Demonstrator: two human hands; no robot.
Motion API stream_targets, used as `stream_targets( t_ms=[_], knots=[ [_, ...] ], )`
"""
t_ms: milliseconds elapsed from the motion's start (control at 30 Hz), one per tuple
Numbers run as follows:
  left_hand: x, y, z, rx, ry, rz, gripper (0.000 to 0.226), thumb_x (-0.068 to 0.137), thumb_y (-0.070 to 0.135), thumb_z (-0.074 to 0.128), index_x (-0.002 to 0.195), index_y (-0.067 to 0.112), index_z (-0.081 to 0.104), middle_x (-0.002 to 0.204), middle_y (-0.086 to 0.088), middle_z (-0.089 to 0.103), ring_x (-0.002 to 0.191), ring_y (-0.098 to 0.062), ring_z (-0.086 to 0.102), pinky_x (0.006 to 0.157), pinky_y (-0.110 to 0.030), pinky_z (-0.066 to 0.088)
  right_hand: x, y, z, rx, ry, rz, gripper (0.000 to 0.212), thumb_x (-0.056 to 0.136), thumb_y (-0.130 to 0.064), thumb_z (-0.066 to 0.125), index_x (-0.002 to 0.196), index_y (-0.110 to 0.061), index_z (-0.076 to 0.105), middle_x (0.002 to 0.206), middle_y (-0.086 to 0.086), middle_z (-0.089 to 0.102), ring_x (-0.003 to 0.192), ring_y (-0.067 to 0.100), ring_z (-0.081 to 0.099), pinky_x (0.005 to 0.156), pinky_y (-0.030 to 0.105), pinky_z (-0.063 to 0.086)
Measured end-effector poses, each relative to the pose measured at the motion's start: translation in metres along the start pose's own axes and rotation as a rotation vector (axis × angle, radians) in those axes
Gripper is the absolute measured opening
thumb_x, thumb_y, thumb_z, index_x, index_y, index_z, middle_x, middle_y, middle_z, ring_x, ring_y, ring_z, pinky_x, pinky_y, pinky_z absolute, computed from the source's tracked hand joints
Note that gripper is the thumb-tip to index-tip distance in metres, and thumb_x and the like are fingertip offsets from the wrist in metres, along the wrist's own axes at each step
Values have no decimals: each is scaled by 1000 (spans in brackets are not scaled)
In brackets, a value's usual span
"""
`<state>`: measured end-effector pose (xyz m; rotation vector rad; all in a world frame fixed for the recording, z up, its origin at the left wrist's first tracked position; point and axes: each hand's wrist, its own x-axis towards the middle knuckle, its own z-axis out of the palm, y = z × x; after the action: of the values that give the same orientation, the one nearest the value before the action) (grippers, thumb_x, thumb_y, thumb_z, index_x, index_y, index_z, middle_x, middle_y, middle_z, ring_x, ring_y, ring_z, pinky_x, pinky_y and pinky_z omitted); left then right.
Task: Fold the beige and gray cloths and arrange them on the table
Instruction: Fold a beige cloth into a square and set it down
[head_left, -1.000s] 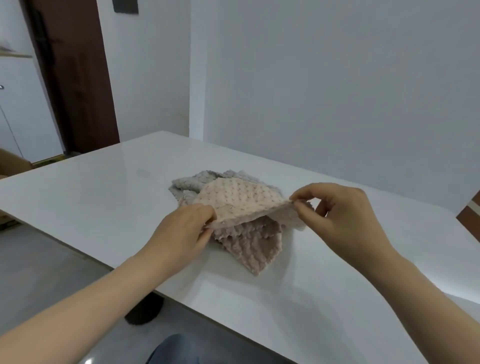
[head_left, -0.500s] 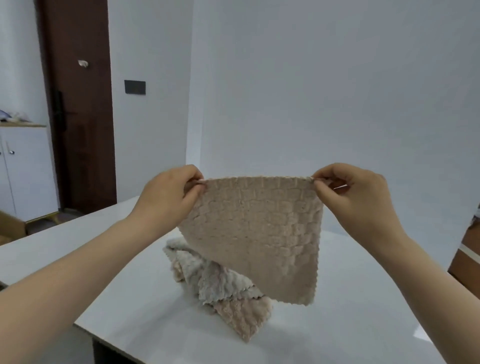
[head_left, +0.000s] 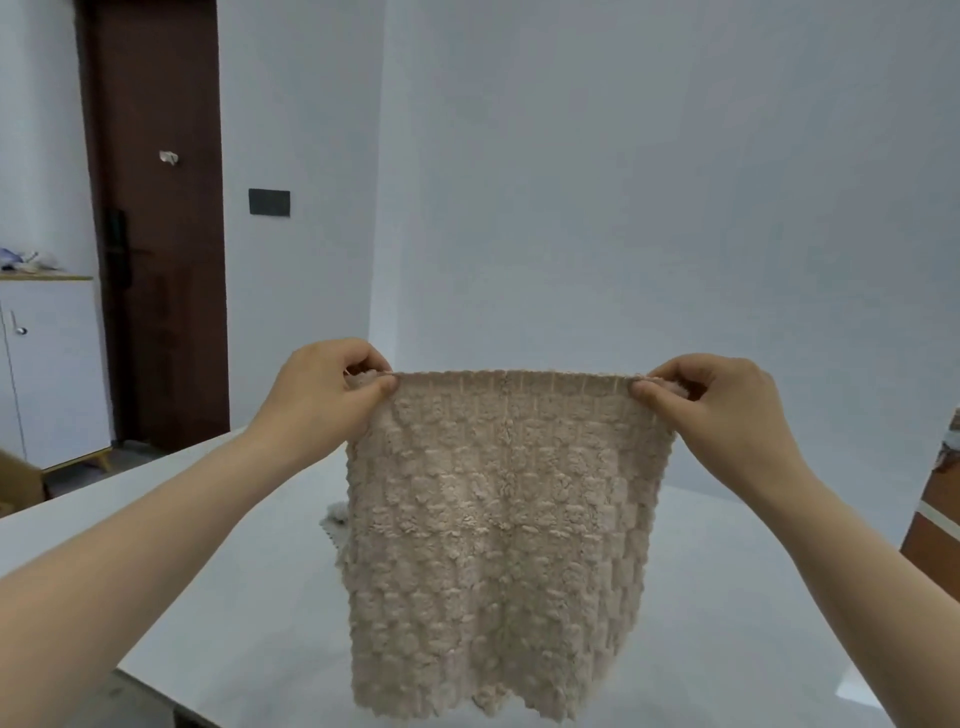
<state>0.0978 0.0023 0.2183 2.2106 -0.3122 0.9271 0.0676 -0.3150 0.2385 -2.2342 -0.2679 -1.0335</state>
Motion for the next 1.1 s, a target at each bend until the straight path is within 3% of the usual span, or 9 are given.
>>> stream_targets(
  t_ms=[200,300,367,433,600,767,900,1100],
  knots=[
    [-2,-9,11,2,7,-82,41,78,46,71,64,9,59,56,-3,59,55,-18,58,58,-31,47,-4,19,7,65,-75,117,15,84,-26,70,71,-21,71,65,7,65,62,17,59,58,20,43],
    [-1,-7,18,-56,-38,-169,49,77,45,72,65,0,55,53,0,49,51,-15,51,57,-31,48,-7,23,11,73,-135,133,12,86,-25,67,76,-21,73,71,9,68,66,23,62,62,26,48],
    [-1,-2,21,-230,-91,-258,50,78,40,74,71,-7,56,56,-4,53,51,-13,58,59,-30,58,-8,22,12,128,-172,163,13,87,-22,66,77,-19,73,69,10,68,55,16,57,59,27,49],
    [-1,5,23,-400,-150,-321,50,78,36,75,79,-11,58,62,-10,59,52,-15,63,58,-30,59,-7,18,14,244,-197,225,10,87,-16,64,82,-16,73,61,8,63,48,9,53,55,24,46],
    [-2,21,30,-614,-190,-396,39,81,30,72,91,-7,65,72,-12,62,51,-12,62,55,-23,56,-9,7,14,490,-285,339,22,90,-3,54,101,-18,67,52,-2,52,43,12,44,49,23,41],
    [-1,29,36,-885,-156,-523,17,88,21,65,83,5,64,52,5,62,47,-6,61,51,-17,54,-7,3,15,684,-276,509,18,91,-2,49,96,-12,64,49,-7,49,39,8,42,42,18,39],
    [-3,25,41,-909,-143,-592,14,90,15,62,80,5,64,53,1,64,47,-7,63,50,-17,53,-5,11,21,749,-217,657,14,93,-5,50,90,-12,62,55,0,54,42,8,47,41,16,43],
    [-15,22,51,-906,-214,-567,11,89,10,63,90,0,68,81,-13,67,64,-16,64,62,-22,58,-17,13,23,725,-331,582,18,92,1,47,85,-9,60,63,6,63,50,13,58,49,18,51]
  ],
)
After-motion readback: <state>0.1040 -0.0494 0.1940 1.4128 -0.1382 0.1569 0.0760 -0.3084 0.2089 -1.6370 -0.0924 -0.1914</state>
